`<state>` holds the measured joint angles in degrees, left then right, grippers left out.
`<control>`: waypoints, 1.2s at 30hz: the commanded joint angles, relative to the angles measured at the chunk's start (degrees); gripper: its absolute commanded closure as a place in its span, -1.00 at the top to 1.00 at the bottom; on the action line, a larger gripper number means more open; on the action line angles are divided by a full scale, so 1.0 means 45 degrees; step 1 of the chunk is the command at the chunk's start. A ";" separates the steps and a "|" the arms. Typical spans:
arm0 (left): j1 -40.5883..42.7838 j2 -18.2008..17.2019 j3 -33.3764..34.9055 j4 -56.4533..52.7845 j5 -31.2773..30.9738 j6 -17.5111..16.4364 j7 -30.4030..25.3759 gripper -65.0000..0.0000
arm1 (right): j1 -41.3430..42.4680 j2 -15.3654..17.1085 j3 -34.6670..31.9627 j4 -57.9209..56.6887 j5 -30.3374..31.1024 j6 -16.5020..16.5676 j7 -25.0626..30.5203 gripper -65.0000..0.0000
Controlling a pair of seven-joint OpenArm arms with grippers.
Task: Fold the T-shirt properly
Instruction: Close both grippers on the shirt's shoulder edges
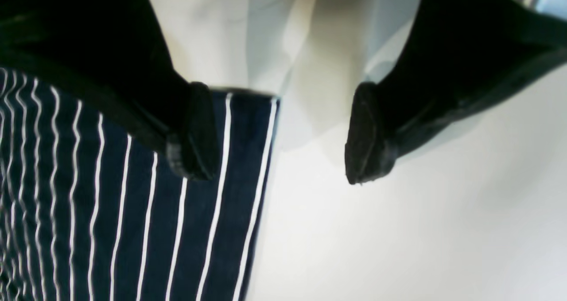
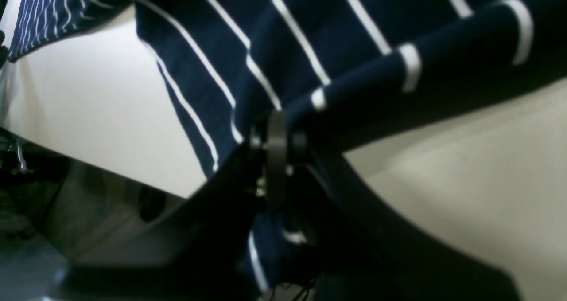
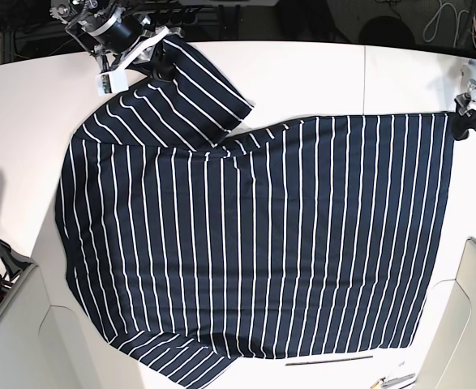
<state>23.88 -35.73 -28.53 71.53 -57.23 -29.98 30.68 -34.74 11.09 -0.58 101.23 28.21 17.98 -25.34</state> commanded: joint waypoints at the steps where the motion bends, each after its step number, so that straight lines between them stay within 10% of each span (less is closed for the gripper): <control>1: 0.0019 -0.0248 -0.0068 0.0000 -0.0141 -0.0005 0.0510 0.47 | -0.0044 0.0029 0.0005 0.0170 0.0058 0.0092 0.0160 -1.00; 9: 0.0024 -0.0243 -0.0068 0.0010 -0.1409 -0.1229 0.2977 0.47 | -0.0010 0.0029 0.0005 0.0170 0.0053 0.0092 0.0160 -1.00; 32: -0.0189 0.0175 -0.0063 0.0039 -0.1753 -0.1583 0.3143 0.47 | 0.0024 -0.0083 0.0005 0.0170 0.0058 0.0092 0.0165 -1.00; 36: -0.0194 0.0180 -0.0063 0.0039 -0.1773 -0.1583 0.3138 -0.09 | 0.0024 -0.0185 0.0005 0.0170 0.0058 0.0092 0.0165 -1.00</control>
<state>22.83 -34.11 -28.67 71.37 -65.52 -37.30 43.86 -34.57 10.13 -0.62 101.23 28.14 17.93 -25.36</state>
